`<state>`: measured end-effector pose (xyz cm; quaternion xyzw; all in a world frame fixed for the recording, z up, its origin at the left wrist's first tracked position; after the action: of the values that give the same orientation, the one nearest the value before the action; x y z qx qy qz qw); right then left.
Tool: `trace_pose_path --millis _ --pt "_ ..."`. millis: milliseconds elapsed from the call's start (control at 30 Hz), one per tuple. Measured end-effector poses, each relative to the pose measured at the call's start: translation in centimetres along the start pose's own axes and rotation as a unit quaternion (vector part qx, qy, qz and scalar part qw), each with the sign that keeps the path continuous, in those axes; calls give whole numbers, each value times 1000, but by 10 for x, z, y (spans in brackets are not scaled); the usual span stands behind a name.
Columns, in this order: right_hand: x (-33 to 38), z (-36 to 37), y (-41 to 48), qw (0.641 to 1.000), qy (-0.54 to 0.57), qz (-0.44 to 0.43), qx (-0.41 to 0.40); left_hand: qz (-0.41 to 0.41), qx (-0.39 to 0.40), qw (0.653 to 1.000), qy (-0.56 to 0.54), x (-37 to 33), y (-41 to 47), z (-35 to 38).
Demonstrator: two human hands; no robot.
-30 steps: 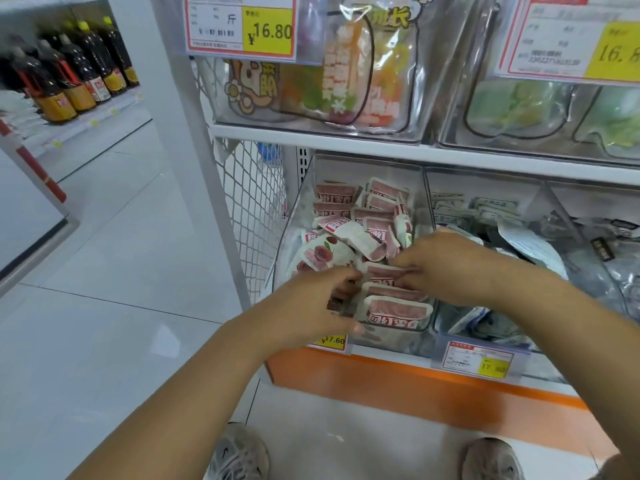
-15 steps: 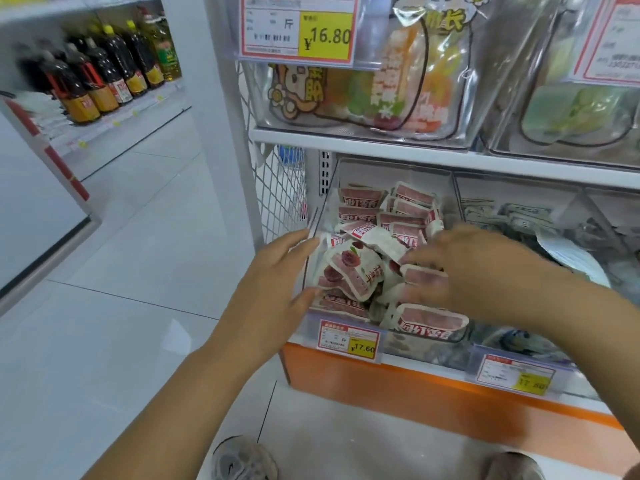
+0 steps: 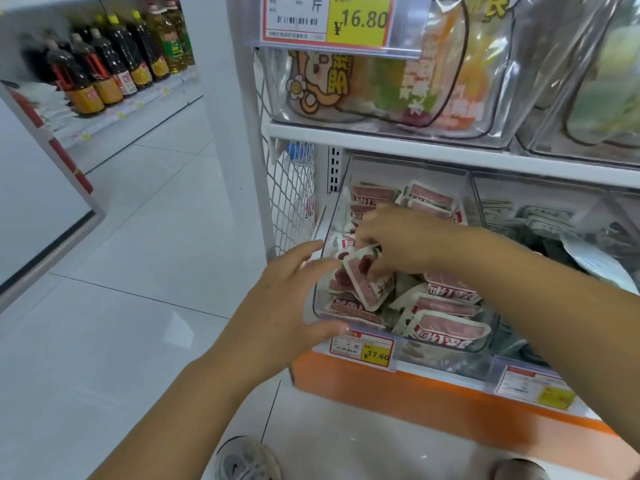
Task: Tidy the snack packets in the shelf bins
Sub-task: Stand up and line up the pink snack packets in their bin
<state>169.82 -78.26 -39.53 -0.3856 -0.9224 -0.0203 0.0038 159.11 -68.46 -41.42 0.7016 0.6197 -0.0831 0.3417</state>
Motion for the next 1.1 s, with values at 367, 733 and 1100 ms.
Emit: trace_pose_path --millis 367,733,1100 --pt "-15 -43 -28 917 349 133 -141 93 -75 992 27 -8 6 -3" --pt "21 -19 -29 986 127 33 99 56 -128 990 21 -12 9 -15" --pt "3 -44 -43 960 266 82 5 -45 -106 993 -29 -7 6 -12"
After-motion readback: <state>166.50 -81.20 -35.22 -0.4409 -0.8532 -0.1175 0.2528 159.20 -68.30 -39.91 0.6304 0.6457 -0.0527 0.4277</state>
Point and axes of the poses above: each hand's wrist, its own y-axis towards the middle knuckle, its own z-axis out of the palm, x = y × z, the point moved 9 cm from there along y, towards the middle knuckle, and after that the axes turned 15 degrees about -x, right-handed, at the moved point
